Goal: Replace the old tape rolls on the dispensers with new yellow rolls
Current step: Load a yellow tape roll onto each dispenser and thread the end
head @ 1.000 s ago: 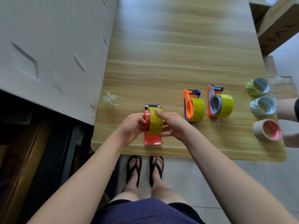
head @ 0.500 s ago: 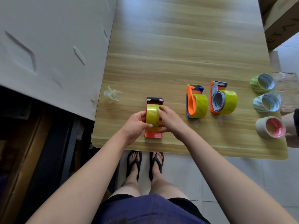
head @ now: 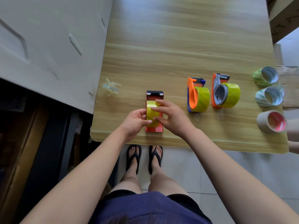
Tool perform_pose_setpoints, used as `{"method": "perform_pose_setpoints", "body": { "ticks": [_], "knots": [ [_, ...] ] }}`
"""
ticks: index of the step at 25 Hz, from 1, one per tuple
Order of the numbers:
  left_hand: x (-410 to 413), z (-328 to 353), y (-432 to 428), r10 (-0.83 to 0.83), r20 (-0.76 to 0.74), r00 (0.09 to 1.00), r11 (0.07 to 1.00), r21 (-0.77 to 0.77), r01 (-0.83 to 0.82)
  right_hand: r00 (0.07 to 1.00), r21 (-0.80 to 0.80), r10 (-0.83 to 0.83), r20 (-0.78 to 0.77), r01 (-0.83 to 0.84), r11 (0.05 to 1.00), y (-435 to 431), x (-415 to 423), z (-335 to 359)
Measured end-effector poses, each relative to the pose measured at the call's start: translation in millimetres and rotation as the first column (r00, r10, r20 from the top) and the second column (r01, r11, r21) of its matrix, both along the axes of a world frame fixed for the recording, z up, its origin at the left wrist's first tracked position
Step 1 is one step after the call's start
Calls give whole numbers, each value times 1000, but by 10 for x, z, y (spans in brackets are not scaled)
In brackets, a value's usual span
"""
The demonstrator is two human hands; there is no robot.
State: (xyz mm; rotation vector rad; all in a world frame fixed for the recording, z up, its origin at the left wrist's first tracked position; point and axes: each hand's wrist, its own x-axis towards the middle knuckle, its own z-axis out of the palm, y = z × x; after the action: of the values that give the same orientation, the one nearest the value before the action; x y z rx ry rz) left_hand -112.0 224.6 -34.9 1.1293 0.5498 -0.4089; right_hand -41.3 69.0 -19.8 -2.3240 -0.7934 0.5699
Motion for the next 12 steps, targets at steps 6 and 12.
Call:
{"method": "perform_pose_setpoints", "body": {
  "ticks": [6, 12],
  "knots": [
    [-70, -82, -63, 24, -7, 1000, 1000, 15, -24, 767, -25, 181, 616, -210, 977, -71, -185, -229],
    [-29, -79, -76, 7, 5, 1000, 998, 62, -7, 769, 72, 78, 635, -159, 985, -11, -234, -246]
  ]
}}
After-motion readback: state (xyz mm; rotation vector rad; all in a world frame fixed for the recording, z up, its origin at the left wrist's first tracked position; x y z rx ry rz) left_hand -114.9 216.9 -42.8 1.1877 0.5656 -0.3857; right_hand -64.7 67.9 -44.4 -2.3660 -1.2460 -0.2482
